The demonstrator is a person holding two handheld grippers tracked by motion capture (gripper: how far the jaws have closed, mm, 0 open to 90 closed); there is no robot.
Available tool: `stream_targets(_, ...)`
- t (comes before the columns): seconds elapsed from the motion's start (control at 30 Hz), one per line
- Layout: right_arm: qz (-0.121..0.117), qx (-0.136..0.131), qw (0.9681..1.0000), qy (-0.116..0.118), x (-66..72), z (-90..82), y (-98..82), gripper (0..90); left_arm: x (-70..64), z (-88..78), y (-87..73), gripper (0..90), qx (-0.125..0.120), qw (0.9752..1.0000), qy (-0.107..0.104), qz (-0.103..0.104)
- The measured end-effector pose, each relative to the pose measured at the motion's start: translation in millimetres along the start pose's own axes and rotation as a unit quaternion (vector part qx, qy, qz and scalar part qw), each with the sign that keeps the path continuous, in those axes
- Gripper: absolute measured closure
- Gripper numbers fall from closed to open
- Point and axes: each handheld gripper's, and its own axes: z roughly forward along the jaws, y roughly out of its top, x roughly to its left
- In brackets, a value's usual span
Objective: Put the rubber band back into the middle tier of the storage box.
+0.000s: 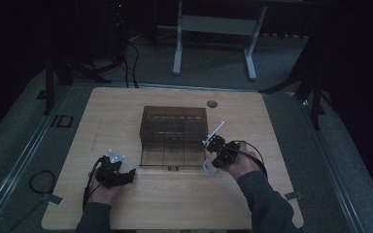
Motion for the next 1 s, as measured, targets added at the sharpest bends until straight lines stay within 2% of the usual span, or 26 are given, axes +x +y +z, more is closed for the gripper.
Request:
stream_targets(0.3, -0.005, -0.006, 1.0000, -0.003, 0.8, -6.2, 7.6, 82.3, 0.0, 0.0, 0.0, 29.7, 0.000, 1.0000, 0.000, 0.000)
stream_targets(1.0, 0.002, -0.025, 0.9996, -0.010, -1.4, -14.1, 25.7, 82.3, 0.1, -0.1, 0.0, 29.7, 0.000, 1.0000, -0.001, 0.000)
